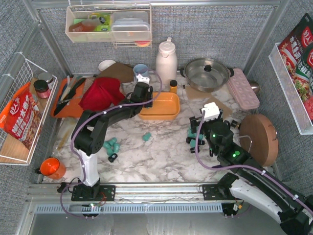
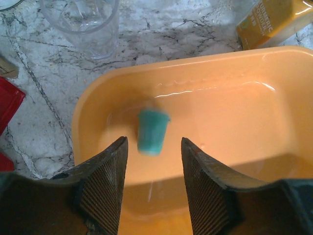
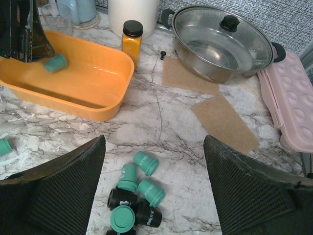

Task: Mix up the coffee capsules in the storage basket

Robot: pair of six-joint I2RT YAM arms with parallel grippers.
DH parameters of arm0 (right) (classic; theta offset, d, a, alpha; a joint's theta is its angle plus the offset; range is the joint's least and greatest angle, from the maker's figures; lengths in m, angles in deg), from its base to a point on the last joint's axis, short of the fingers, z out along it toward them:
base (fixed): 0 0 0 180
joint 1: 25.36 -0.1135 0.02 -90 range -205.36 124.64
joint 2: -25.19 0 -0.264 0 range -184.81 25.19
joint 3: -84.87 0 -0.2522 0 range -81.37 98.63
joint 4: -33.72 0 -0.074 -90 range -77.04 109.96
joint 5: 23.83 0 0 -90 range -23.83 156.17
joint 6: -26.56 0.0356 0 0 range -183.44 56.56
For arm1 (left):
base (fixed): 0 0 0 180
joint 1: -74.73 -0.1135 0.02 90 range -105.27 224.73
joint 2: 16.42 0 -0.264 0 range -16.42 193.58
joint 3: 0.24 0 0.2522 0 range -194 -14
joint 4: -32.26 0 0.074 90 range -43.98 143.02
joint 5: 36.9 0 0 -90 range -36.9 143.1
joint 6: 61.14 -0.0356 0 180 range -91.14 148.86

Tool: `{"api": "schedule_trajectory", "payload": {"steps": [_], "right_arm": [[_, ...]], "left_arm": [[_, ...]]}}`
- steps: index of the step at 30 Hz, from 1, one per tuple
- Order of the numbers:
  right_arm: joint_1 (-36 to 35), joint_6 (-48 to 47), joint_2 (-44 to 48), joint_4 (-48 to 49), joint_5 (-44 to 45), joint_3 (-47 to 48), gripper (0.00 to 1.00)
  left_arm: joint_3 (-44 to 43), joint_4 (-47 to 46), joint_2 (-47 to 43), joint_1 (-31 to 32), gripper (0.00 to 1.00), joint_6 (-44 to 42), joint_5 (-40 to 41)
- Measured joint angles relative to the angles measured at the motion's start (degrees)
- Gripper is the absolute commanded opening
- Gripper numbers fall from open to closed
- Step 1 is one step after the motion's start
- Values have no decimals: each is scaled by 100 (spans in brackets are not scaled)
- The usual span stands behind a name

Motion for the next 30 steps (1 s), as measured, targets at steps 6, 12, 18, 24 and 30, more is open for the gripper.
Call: {"api": "schedule_trajectory", "payload": {"steps": [6, 12, 18, 24, 30], "right_arm": [[0, 0, 2, -70, -17, 7, 86], [0, 44, 2, -98, -76, 7, 86], [-2, 90, -68, -170, -358, 162, 86], [-9, -26, -223, -332, -894, 278, 84], [-17, -542, -1091, -640, -1971, 839, 84]], "left_arm": [[-127, 111, 4, 0, 69, 122, 46], [-70, 227, -354, 0, 99, 162, 37], [494, -96, -1412, 0, 99, 149, -181], [1305, -94, -2520, 0, 99, -42, -92], [1762, 428, -3563, -11, 99, -146, 22]]}}
